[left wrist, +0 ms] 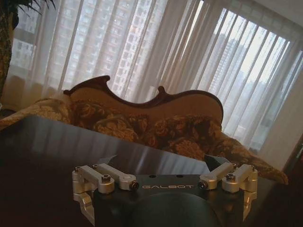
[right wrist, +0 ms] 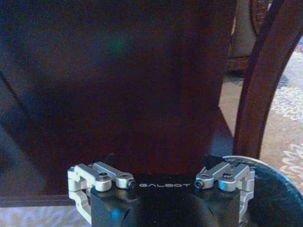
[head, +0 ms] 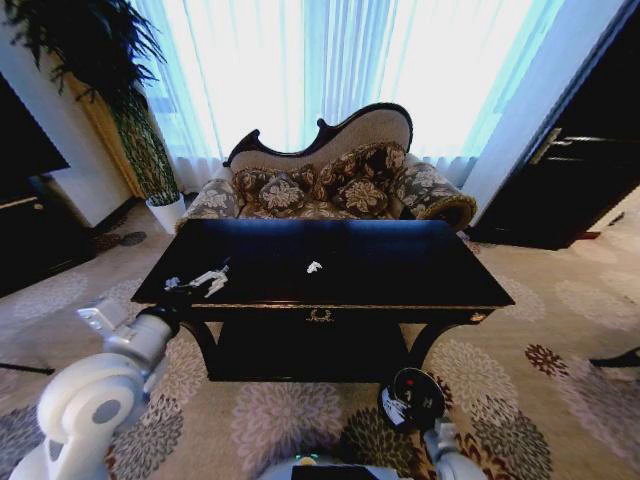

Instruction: Move to the front of the table and place the trash on the table into the trash bin.

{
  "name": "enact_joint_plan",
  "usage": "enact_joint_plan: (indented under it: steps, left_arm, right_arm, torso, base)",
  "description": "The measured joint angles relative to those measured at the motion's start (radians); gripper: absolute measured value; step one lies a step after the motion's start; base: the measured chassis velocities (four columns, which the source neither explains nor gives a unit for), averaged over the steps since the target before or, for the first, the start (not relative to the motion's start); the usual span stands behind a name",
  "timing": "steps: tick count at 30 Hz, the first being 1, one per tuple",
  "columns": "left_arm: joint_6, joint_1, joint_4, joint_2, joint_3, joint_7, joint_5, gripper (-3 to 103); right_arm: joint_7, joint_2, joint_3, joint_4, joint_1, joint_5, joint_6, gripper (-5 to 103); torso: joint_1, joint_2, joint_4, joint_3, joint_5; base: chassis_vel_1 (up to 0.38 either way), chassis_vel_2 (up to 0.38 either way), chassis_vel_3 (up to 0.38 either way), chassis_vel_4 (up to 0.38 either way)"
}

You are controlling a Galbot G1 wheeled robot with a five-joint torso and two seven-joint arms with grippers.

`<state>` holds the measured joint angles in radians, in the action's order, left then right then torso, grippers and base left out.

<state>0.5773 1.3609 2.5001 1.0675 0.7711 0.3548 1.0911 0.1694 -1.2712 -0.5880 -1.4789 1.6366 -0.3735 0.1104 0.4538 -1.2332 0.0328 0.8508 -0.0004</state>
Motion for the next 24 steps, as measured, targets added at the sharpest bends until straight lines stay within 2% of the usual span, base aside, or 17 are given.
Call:
enact_joint_plan:
  steps: [3,7,8,12,17,20,24]
  left_arm:
    - [-0.001,0.001,0.0,0.016,-0.002,0.0,-0.012,100]
    - [0.0,0.014,0.0,0.049,-0.014,0.001,-0.033,100]
    - [0.0,0.014,0.0,0.049,-0.014,0.001,-0.033,100]
    - [0.021,-0.009,0.0,0.064,-0.046,0.038,-0.079,100]
    - [0.025,-0.027,0.0,0.059,-0.059,0.041,-0.08,100]
    - [0.025,-0.035,0.0,0.049,-0.038,0.036,-0.052,100]
    - [0.023,-0.044,0.0,0.042,-0.029,0.033,-0.041,100]
  right_arm:
    - [-0.001,0.0,0.011,-0.08,0.074,-0.007,-0.03,100]
    - [0.009,0.005,0.001,-0.282,0.215,-0.046,-0.07,100]
    - [0.009,0.005,0.001,-0.282,0.215,-0.046,-0.07,100]
    - [-0.012,0.06,-0.01,-0.475,0.348,-0.071,-0.093,100]
    - [-0.013,0.097,-0.06,-0.61,0.448,-0.07,-0.106,100]
    - [0.004,0.125,-0.114,-0.708,0.532,-0.049,-0.1,100]
    - [0.007,0.119,-0.141,-0.802,0.581,-0.04,-0.092,100]
  torso:
    - [0.0,0.0,-0.0004,0.0,0.0003]
    - [0.0,0.0,-0.0002,0.0,0.0001]
    - [0.0,0.0,-0.0002,0.0,0.0001]
    - [0.0,0.0,-0.0003,0.0,0.0005]
    - [0.0,0.0,-0.0001,0.0,0.0002]
    - [0.0,0.0,-0.0003,0.0,0.0]
    - [0.0,0.0,-0.0002,0.0,0.0002]
  base:
    - [0.0,0.0,0.0,0.0]
    - [0.0,0.0,0.0,0.0]
    - [0.0,0.0,0.0,0.0]
    - [0.0,0.0,0.0,0.0]
    - [0.0,0.0,0.0,0.0]
    - [0.0,0.0,0.0,0.0]
    - [0.0,0.0,0.0,0.0]
